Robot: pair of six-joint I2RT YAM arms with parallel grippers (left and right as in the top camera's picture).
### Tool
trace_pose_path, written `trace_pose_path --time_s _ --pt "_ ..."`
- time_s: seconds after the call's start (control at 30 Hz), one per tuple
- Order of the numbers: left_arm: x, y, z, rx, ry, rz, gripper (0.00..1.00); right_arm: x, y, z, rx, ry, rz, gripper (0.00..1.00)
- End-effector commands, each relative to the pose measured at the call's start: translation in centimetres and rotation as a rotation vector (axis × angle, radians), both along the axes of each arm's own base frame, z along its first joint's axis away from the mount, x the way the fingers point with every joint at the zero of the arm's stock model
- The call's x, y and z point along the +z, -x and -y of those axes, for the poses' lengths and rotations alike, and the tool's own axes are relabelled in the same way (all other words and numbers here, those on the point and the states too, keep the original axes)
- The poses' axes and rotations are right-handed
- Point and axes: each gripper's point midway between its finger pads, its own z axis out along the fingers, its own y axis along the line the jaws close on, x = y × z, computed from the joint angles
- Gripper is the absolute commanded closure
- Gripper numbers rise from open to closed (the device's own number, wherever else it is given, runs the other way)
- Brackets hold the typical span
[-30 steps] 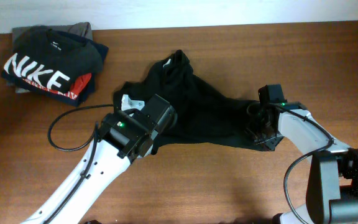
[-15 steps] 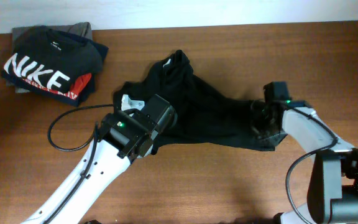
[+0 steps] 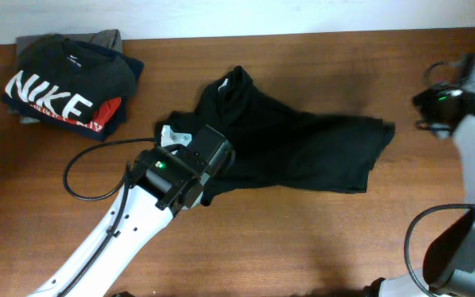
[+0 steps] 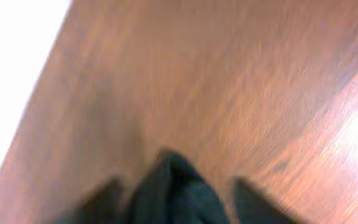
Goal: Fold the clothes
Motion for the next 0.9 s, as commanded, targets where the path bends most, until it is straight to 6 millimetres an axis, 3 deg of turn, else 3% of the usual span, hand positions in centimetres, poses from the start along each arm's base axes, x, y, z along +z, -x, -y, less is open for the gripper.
trace_pose_path --time_s 0.0,0.2,0.3,0.4,0.67,0.87 --pt "0.9 -0.4 -0.5 0.027 0.002 0.047 0.99 1.7 -0.6 0.0 0.130 0.008 0.029 0.01" --pt "1.0 -0.7 -0.2 0.027 0.015 0.063 0.99 0.0 2.0 -2.5 0.166 -0.118 -0.084 0.02" --pt "1.0 -0.7 -0.2 0.027 0.015 0.063 0.99 -0.9 4.1 -4.4 0.187 -0.216 -0.166 0.01" --pt "1.0 -0.7 -0.2 0.027 0.015 0.063 0.98 -1.8 7.5 -6.8 0.206 -0.333 -0.298 0.01" --pt "1.0 -0.7 -0.2 0.027 0.015 0.063 0.98 -3.0 13.3 -10.7 0.396 -0.391 -0.543 0.05" --pt "0.9 -0.6 -0.1 0.025 0.023 0.055 0.98 -6.2 16.2 -12.7 0.511 -0.412 -0.634 0.05"
